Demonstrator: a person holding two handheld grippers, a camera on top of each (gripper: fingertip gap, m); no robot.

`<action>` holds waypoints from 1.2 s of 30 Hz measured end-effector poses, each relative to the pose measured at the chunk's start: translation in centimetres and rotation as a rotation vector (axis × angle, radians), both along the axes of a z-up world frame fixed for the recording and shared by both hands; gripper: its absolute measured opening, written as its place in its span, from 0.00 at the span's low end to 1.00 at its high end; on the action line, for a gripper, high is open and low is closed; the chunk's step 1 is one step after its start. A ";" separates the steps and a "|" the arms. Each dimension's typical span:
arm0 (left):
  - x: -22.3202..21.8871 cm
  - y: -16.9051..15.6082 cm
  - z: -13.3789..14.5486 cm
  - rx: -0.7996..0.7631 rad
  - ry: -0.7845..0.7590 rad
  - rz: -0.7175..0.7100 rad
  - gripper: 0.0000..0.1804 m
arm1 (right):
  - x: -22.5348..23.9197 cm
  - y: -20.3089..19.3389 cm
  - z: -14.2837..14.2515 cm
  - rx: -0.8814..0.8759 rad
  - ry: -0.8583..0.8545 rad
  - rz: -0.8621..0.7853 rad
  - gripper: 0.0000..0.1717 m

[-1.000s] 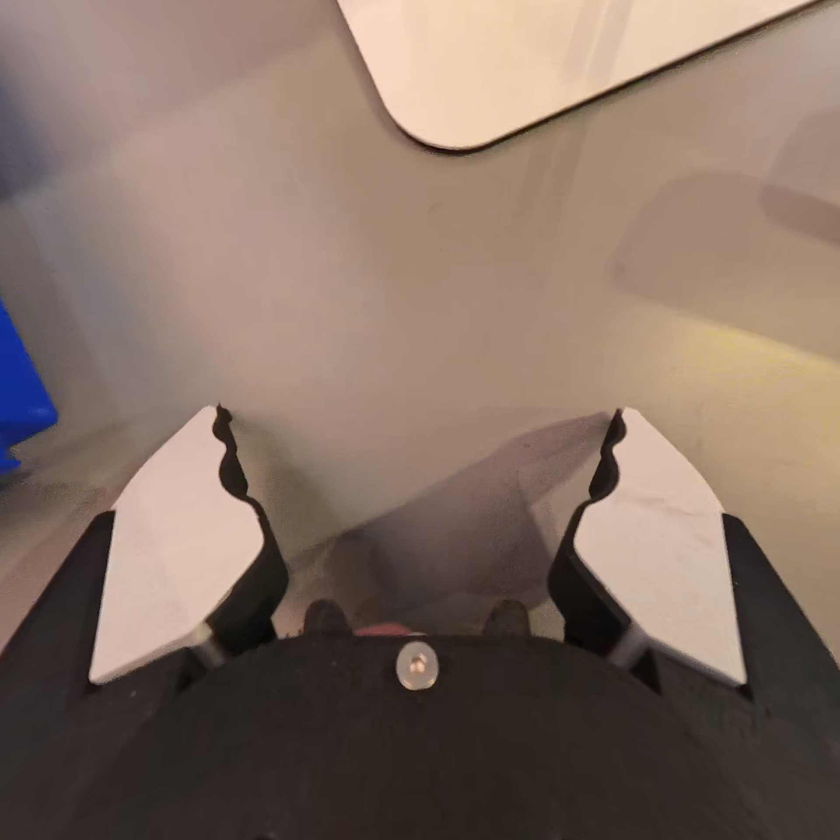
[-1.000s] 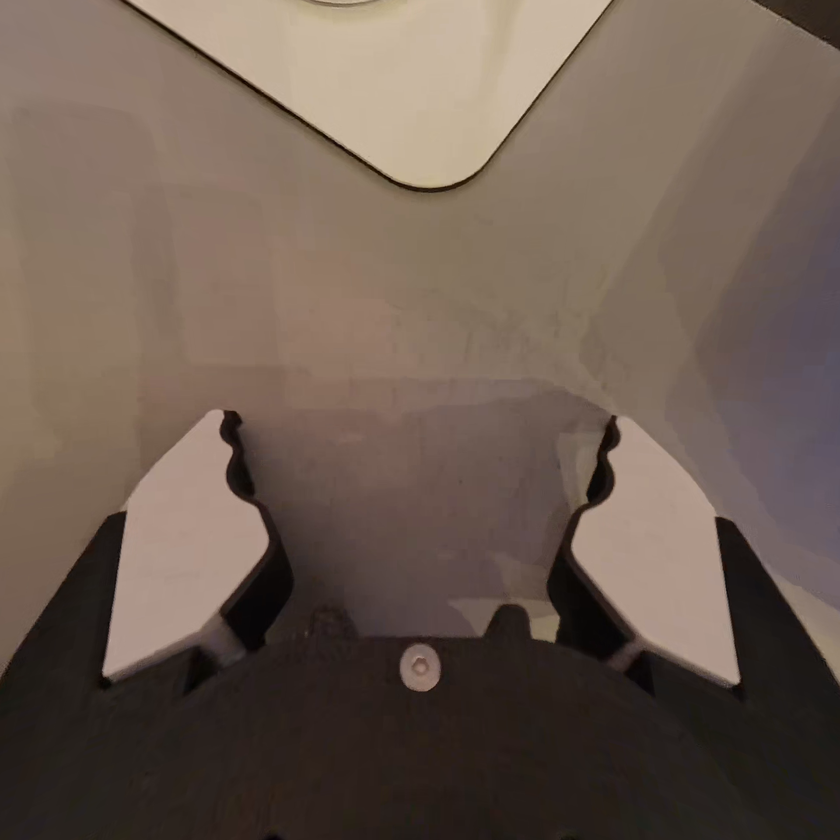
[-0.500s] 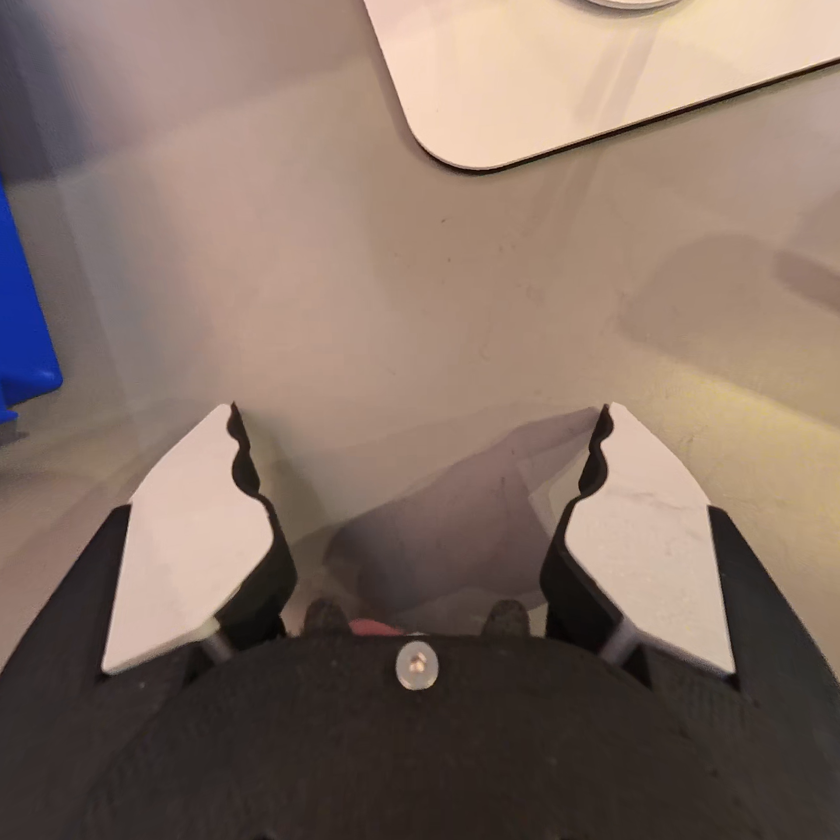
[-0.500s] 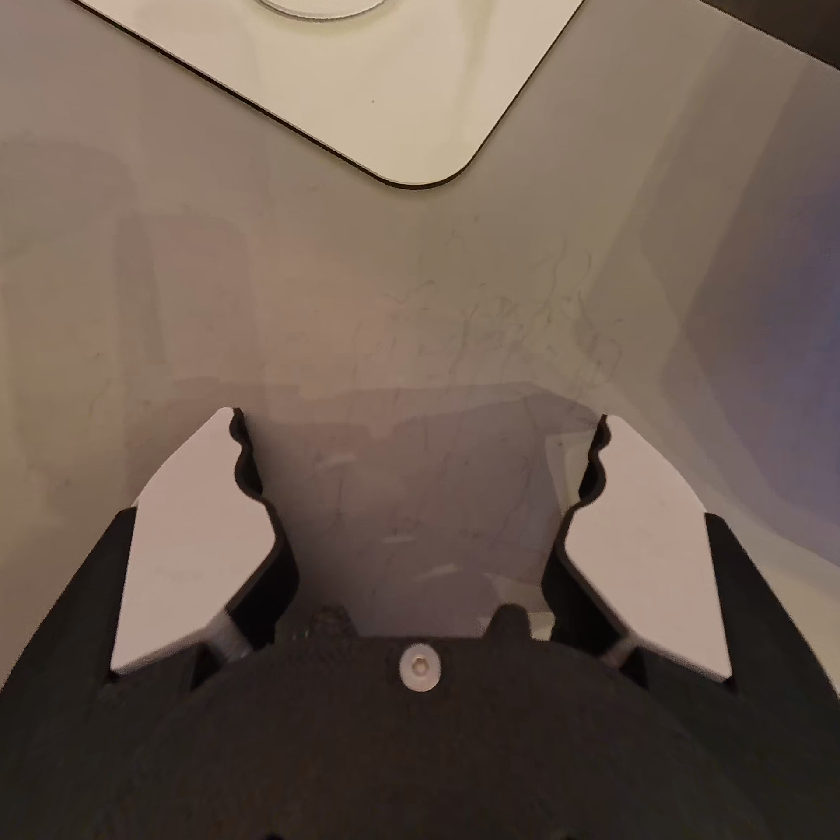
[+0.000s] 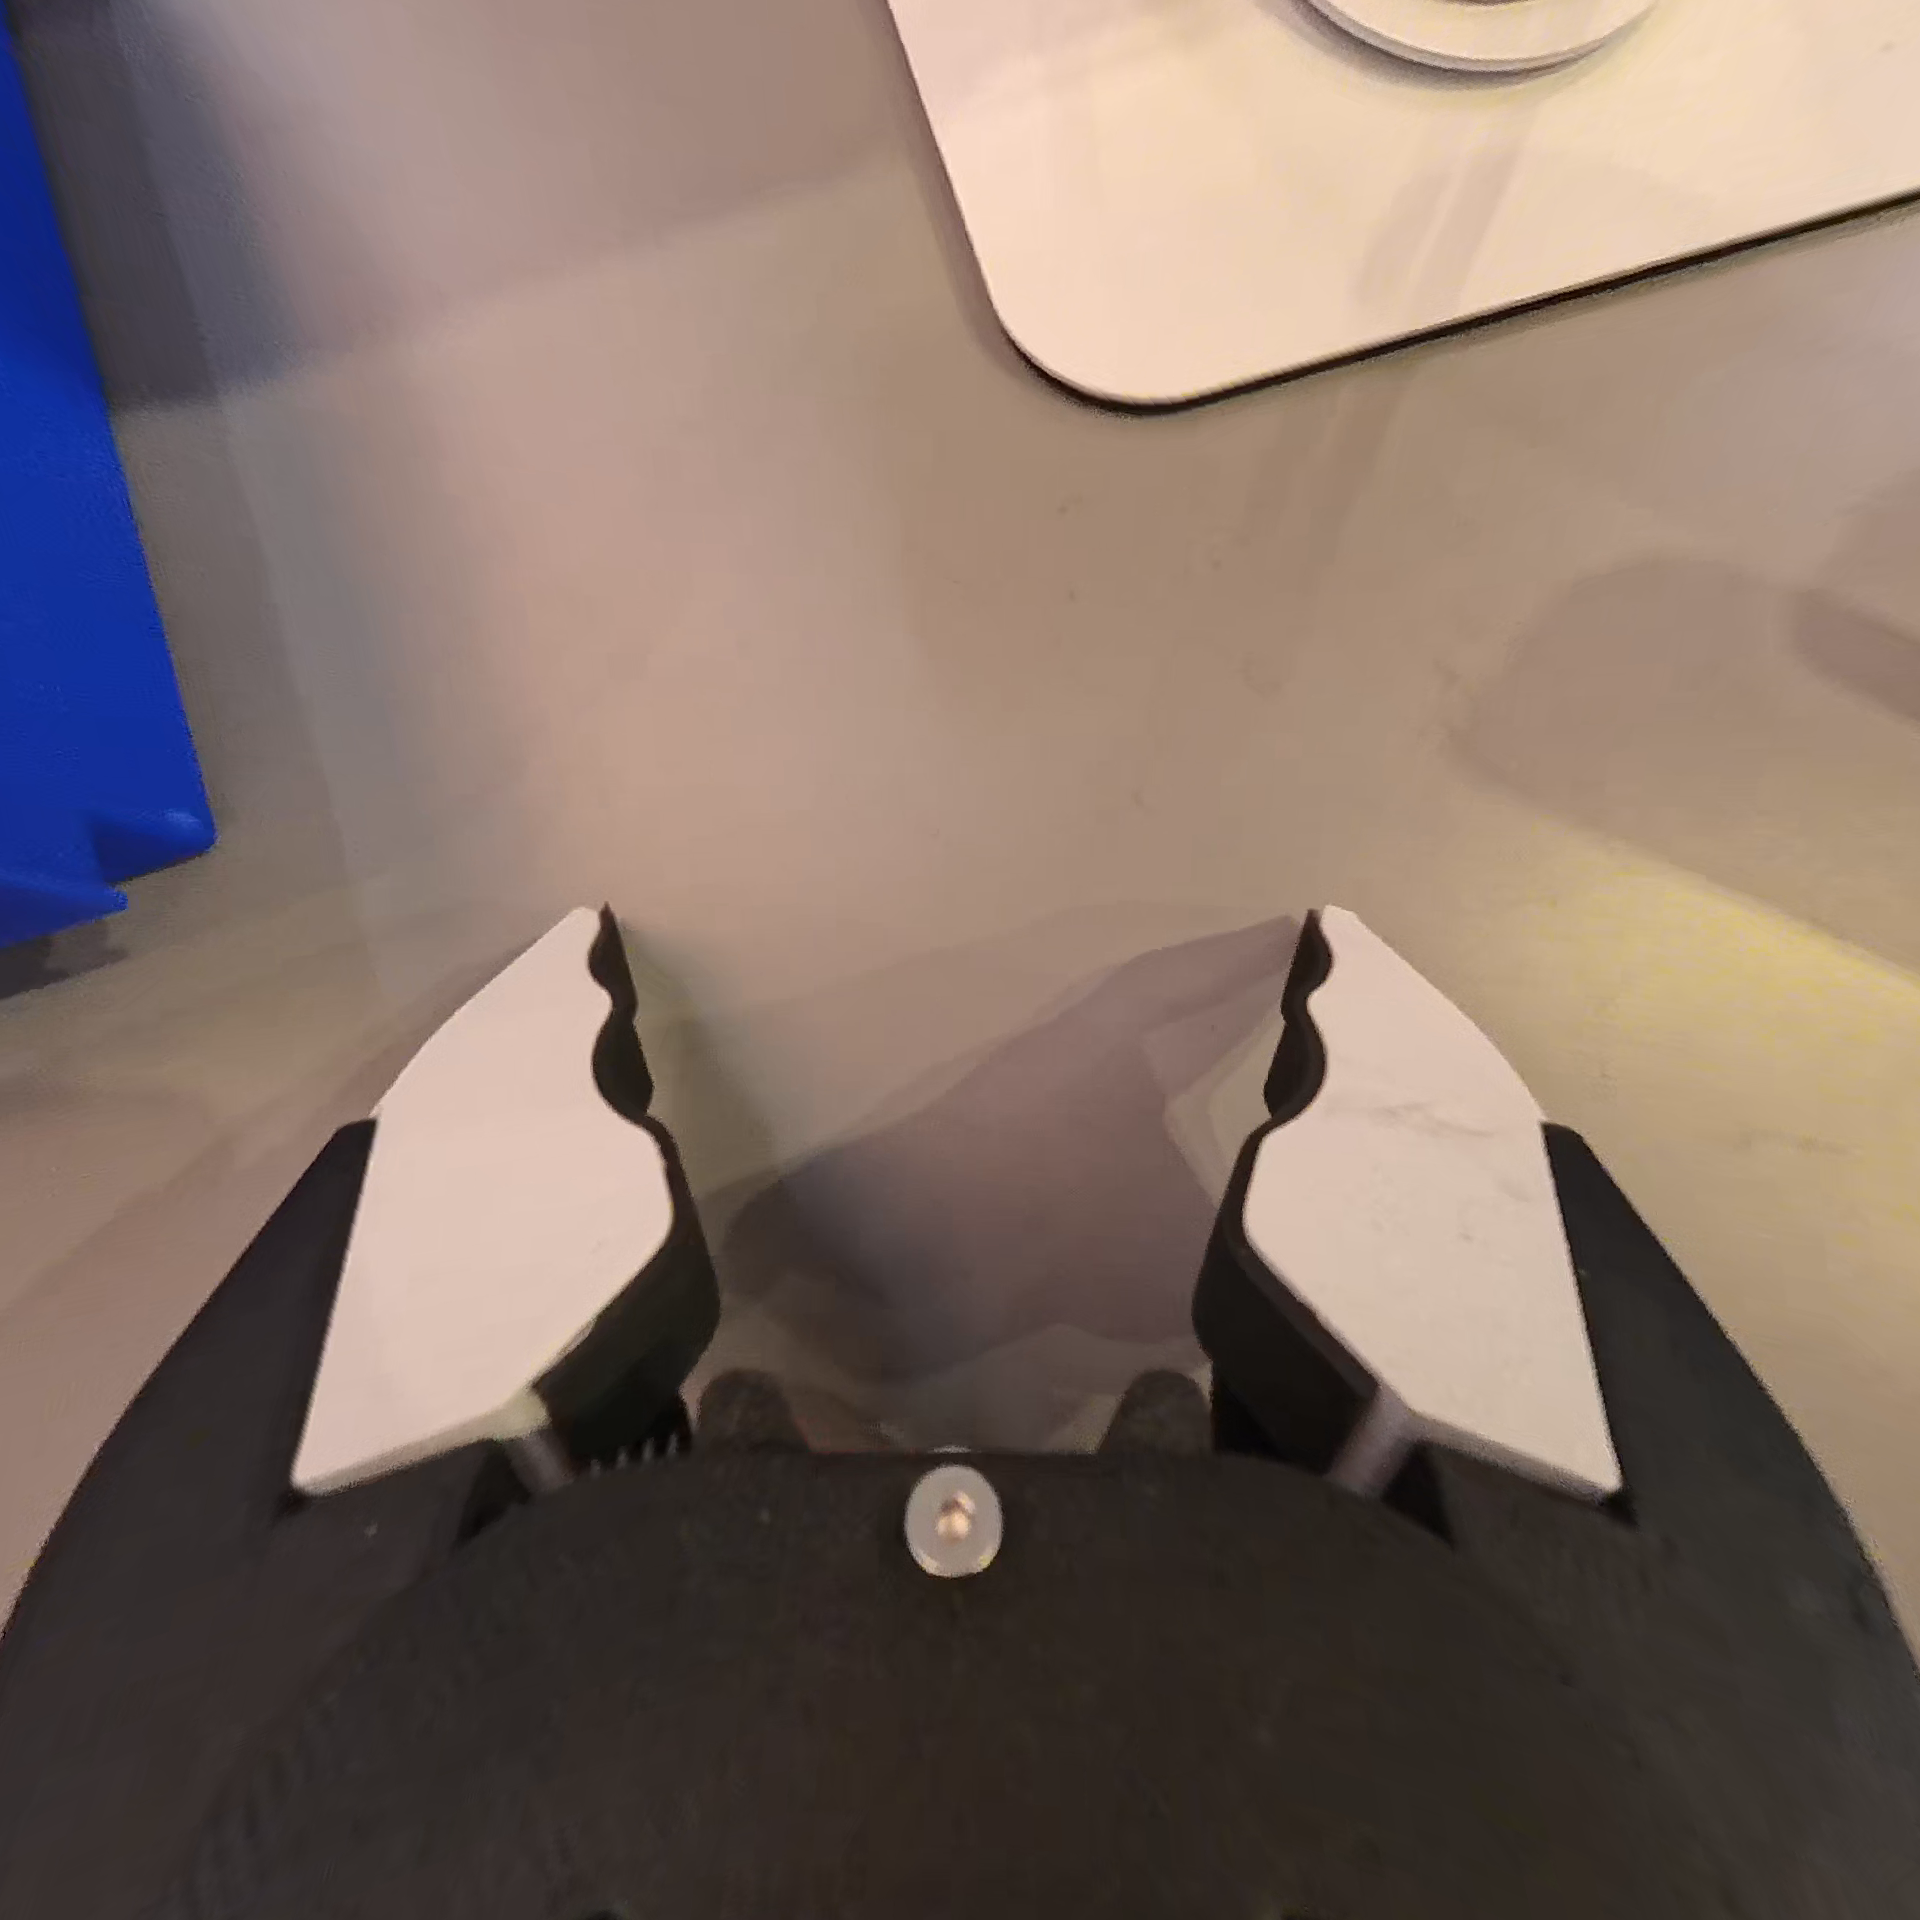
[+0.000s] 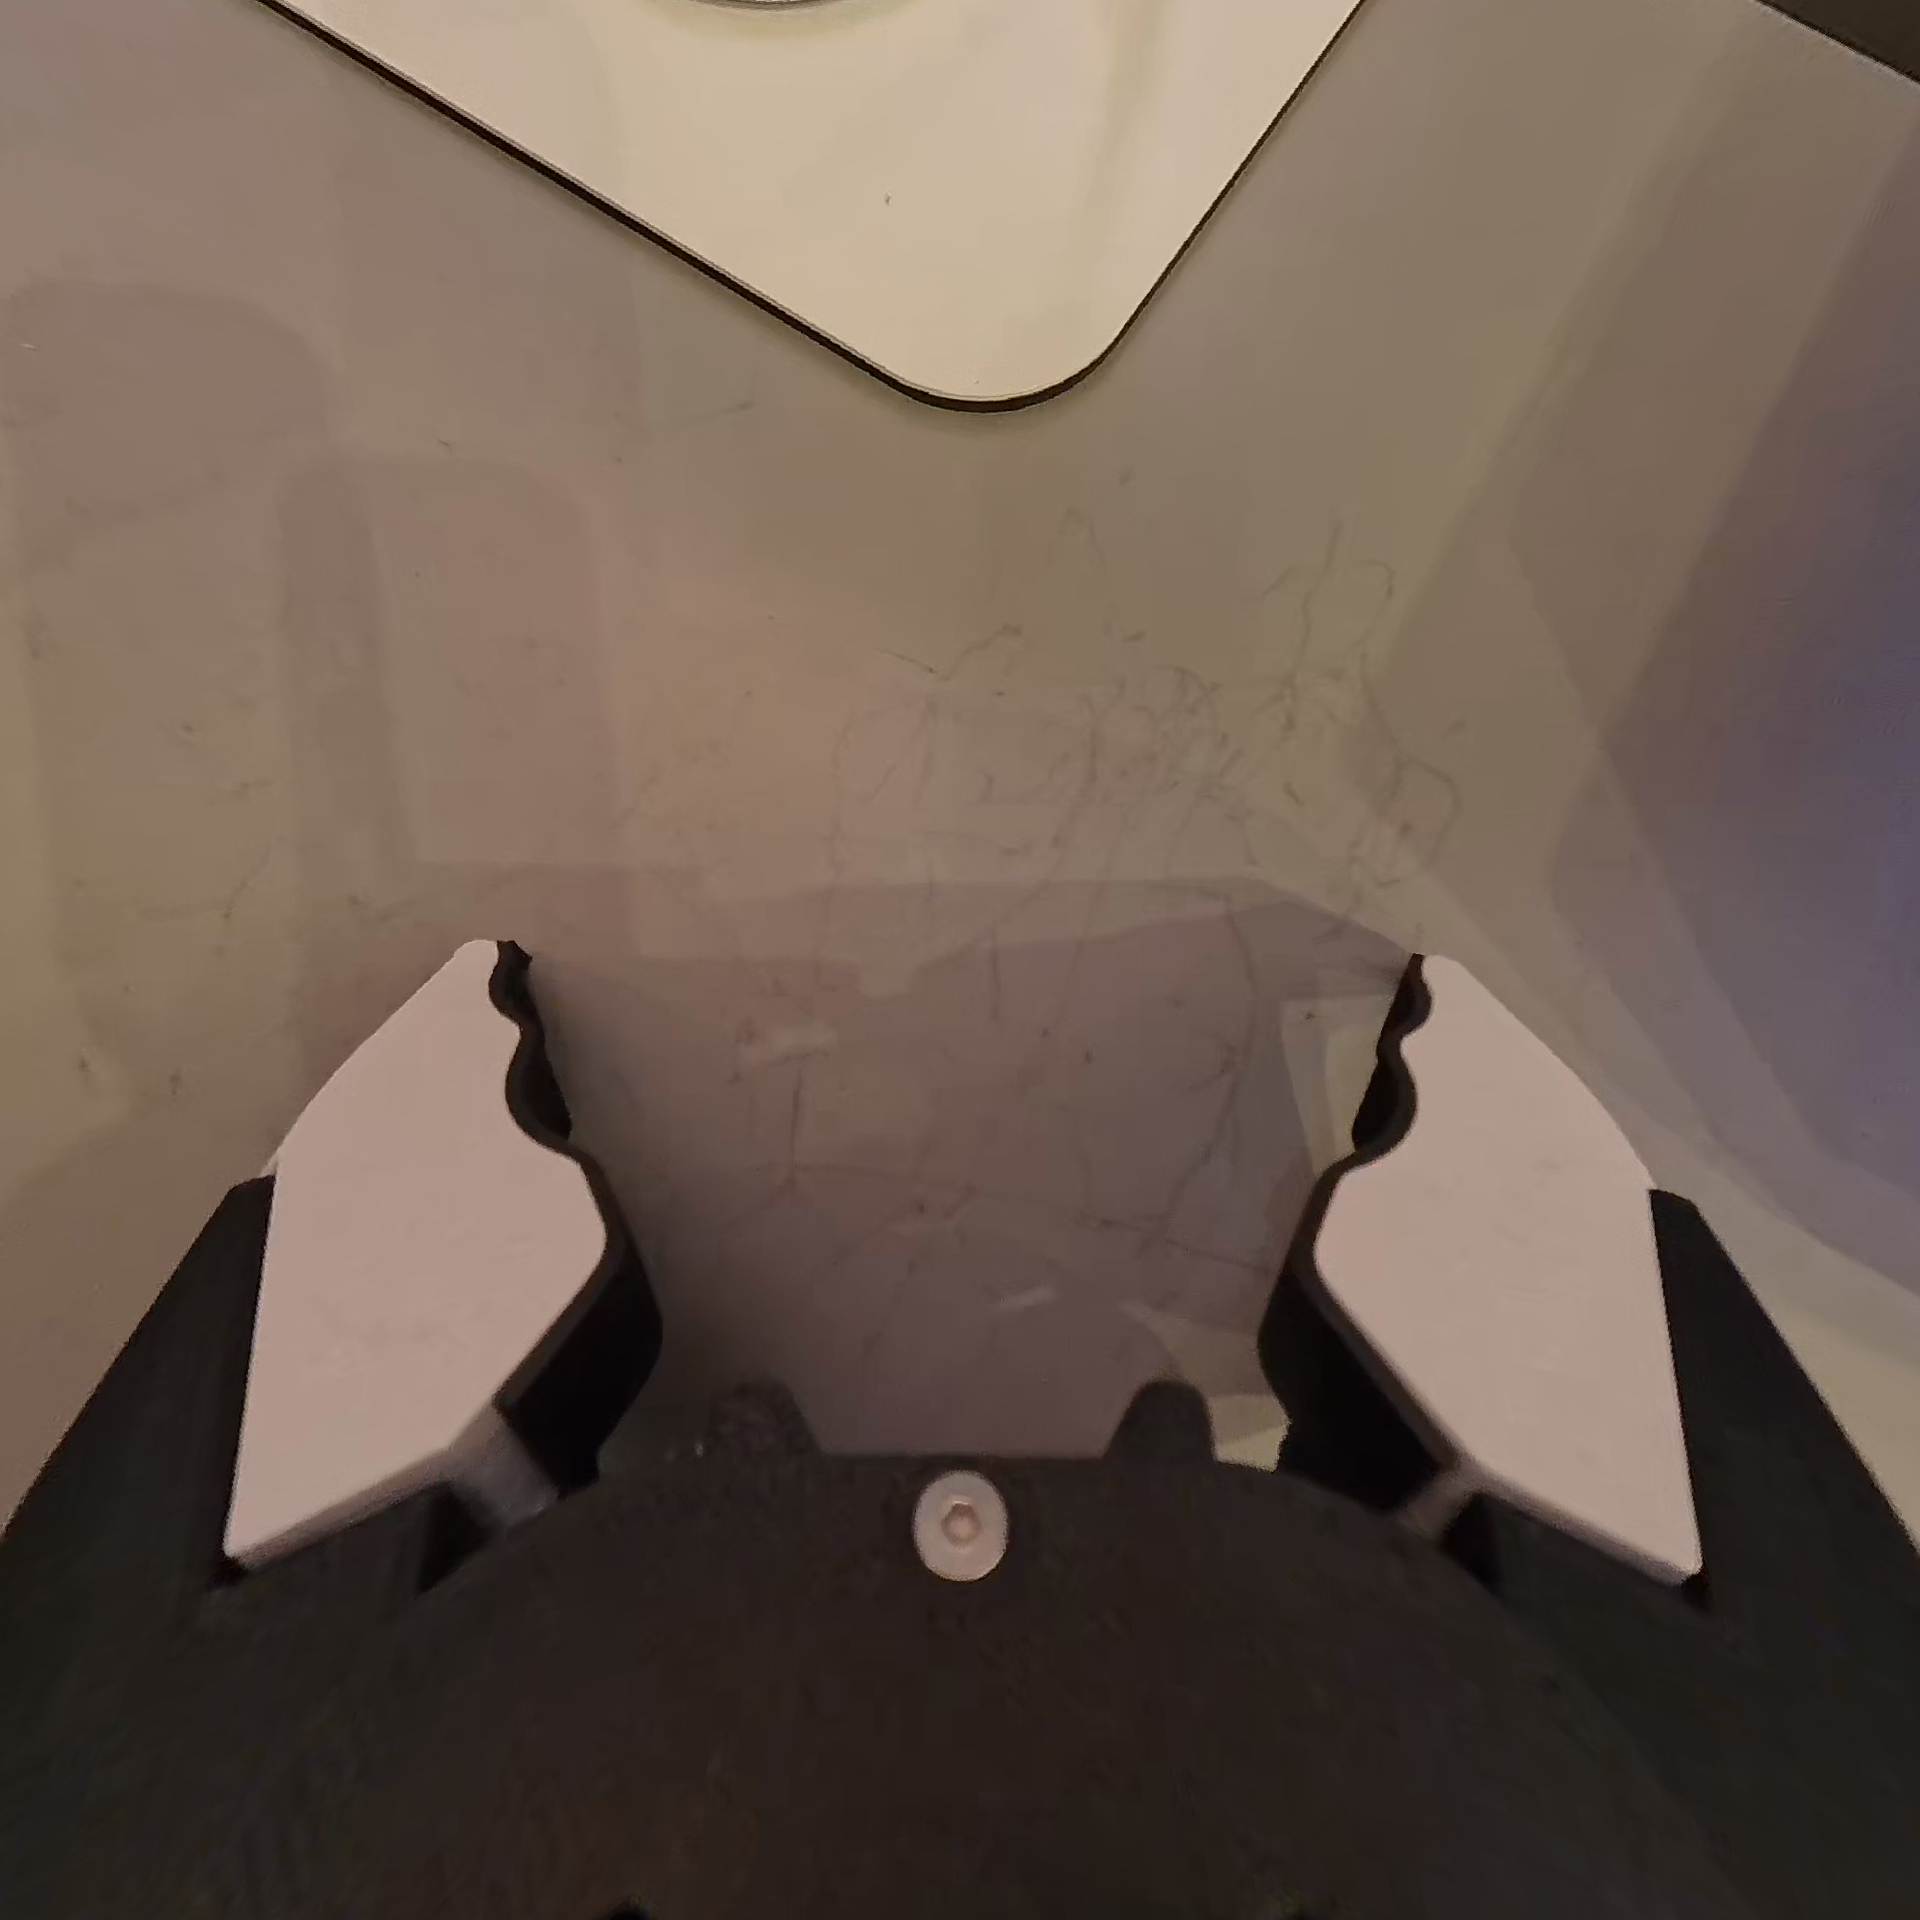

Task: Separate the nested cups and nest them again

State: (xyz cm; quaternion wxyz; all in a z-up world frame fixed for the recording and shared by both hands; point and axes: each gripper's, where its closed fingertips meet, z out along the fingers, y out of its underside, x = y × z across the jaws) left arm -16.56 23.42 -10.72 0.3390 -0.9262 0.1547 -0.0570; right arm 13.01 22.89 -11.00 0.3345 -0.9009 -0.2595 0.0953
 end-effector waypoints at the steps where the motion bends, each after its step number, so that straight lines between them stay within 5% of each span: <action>1: 0.0 -0.1 0.0 0.003 -0.001 -0.026 0.63 | 0.0 0.0 0.0 0.000 -0.001 0.000 0.86; 24: 0.4 -0.4 0.1 0.008 -0.005 -0.070 0.60 | 0.2 0.0 0.1 0.004 -0.002 -0.006 0.85; 32: 0.3 0.4 -0.1 -0.003 0.009 -0.038 0.68 | 0.2 0.0 0.0 0.004 -0.002 -0.007 0.85; 34: -0.8 0.7 -0.2 -0.014 0.037 0.044 0.81 | 0.3 0.1 0.0 0.004 -0.002 -0.007 0.85; 36: -0.9 0.4 -0.5 -0.043 0.013 0.051 0.81 | 0.3 0.1 0.0 0.005 -0.003 -0.007 0.84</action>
